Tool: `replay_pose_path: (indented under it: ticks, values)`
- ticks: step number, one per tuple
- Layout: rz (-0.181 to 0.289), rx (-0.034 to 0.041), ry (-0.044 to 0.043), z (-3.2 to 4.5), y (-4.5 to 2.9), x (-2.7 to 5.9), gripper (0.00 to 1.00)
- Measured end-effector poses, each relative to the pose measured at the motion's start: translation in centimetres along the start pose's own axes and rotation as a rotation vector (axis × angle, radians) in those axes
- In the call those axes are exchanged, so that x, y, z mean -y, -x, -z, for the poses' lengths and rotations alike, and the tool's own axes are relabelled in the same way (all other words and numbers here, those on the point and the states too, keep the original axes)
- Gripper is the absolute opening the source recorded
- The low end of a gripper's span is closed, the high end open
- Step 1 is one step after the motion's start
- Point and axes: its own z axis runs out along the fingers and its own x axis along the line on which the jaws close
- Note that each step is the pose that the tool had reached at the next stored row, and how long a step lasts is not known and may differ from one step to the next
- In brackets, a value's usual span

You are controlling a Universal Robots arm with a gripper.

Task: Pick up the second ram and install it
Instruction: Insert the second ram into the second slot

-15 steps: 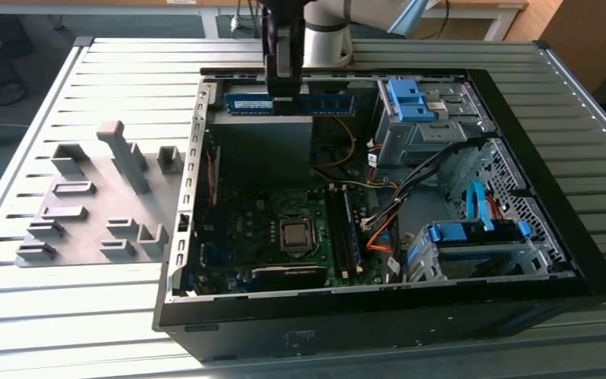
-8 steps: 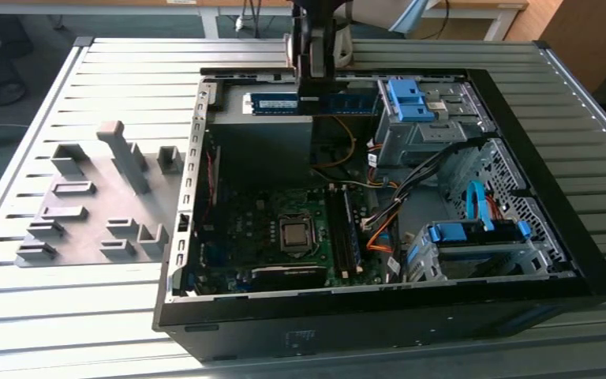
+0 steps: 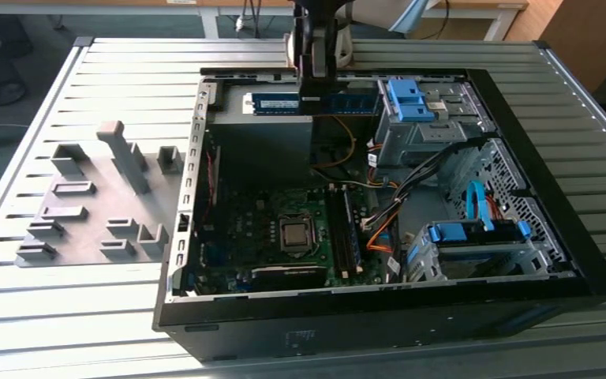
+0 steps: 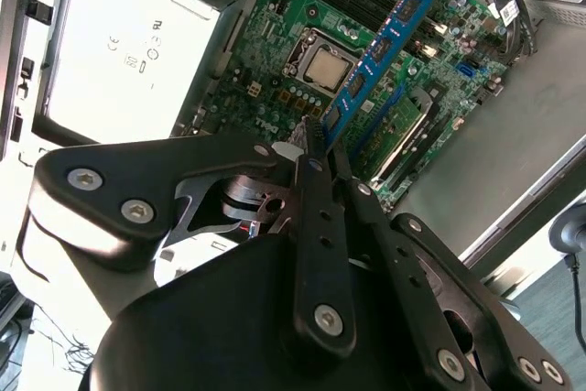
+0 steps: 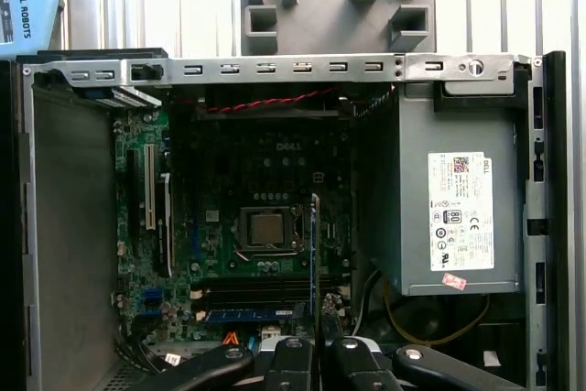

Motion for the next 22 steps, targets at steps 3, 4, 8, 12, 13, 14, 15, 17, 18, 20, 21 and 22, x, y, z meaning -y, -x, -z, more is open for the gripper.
replay_pose_path:
  ticks: [3,4,8,12,13,14,15,17,18,20,21,22]
  values:
    - [0.0,0.0,0.0,0.0,0.0,0.0,0.15]
    - [0.0,0.0,0.0,0.0,0.0,0.01,0.15]
    - [0.0,0.0,0.0,0.0,0.0,0.01,0.15]
    - [-0.012,-0.0003,-0.0003,0.0,0.0,0.01,0.15]
    - [-0.019,-0.0004,-0.0005,-0.01,0.0,0.01,0.15]
    - [-0.028,-0.0005,-0.0006,-0.01,0.0,0.01,0.15]
    - [-0.038,-0.0006,-0.0008,-0.01,0.0,0.01,0.15]
    - [-0.052,-0.0006,-0.0011,-0.02,-0.01,0.01,0.15]
    - [-0.056,-0.0004,-0.0013,-0.04,-0.04,0.01,0.15]
    - [-0.067,-0.001,-0.0015,-0.05,-0.05,0.02,0.15]
    - [-0.079,-0.0013,-0.0018,-0.06,-0.05,0.03,0.15]
    - [-0.094,-0.0016,-0.0022,-0.09,-0.05,0.03,0.15]
